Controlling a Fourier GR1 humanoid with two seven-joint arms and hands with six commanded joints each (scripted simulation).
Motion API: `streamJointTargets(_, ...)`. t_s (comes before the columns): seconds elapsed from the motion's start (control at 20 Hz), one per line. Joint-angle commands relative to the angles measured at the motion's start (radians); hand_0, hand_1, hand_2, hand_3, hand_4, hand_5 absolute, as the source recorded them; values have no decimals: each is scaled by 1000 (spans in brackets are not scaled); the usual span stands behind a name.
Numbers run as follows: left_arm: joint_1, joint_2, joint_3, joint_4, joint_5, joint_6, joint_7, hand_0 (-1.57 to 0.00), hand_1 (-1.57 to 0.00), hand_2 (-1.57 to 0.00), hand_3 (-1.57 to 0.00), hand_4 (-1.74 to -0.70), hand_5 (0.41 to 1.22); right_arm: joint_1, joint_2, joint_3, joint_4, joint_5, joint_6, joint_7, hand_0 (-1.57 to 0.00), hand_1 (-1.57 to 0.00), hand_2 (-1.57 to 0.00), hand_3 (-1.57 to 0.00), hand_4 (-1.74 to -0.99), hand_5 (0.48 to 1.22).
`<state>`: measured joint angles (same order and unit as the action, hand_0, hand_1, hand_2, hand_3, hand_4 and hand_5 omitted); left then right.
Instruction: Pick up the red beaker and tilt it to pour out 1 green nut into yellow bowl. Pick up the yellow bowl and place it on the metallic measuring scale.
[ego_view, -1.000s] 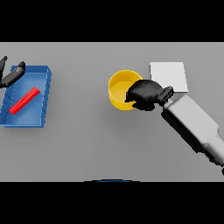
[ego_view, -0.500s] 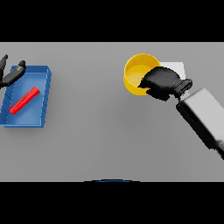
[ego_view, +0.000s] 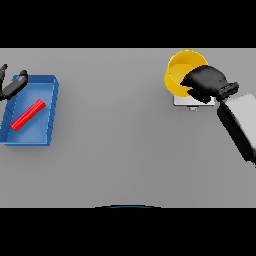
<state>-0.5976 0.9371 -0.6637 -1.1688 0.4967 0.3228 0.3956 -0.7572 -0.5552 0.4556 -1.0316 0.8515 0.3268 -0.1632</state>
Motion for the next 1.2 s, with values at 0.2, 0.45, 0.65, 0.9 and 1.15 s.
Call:
streamJointTargets(0.2, 12, 10, 4, -5, 5, -6, -10, 1, 1, 1, 1, -722, 717, -31, 21, -32, 166, 16, -62, -39, -1571, -1571, -1474, -1235, -1741, 1221)
streamJointTargets(0.45, 14, 11, -1, -17, 4, 2, 6, 1, 1, 1, 1, -725, 710, -60, 53, -56, 298, 19, -87, -60, -1571, -1571, -1418, -1349, -1741, 1221)
streamJointTargets(0.65, 15, 10, 2, -17, 9, 0, 4, 1, 1, 1, 1, -727, 710, -77, 71, -76, 354, 13, -68, -72, -1469, -1571, -1369, -1466, -1741, 1221)
streamJointTargets(0.9, 3, 4, 2, -1, 5, -5, 13, 1, 1, 1, 1, -730, 720, -74, 63, -100, 371, 8, -43, -95, -1128, -1322, -1330, -1057, -1701, 1221)
streamJointTargets(1.15, 7, -5, -1, 15, 3, -17, -11, 1, 1, 1, 1, -727, 717, -78, 69, -107, 382, 0, -12, -65, -369, -582, -693, -613, -1539, 933)
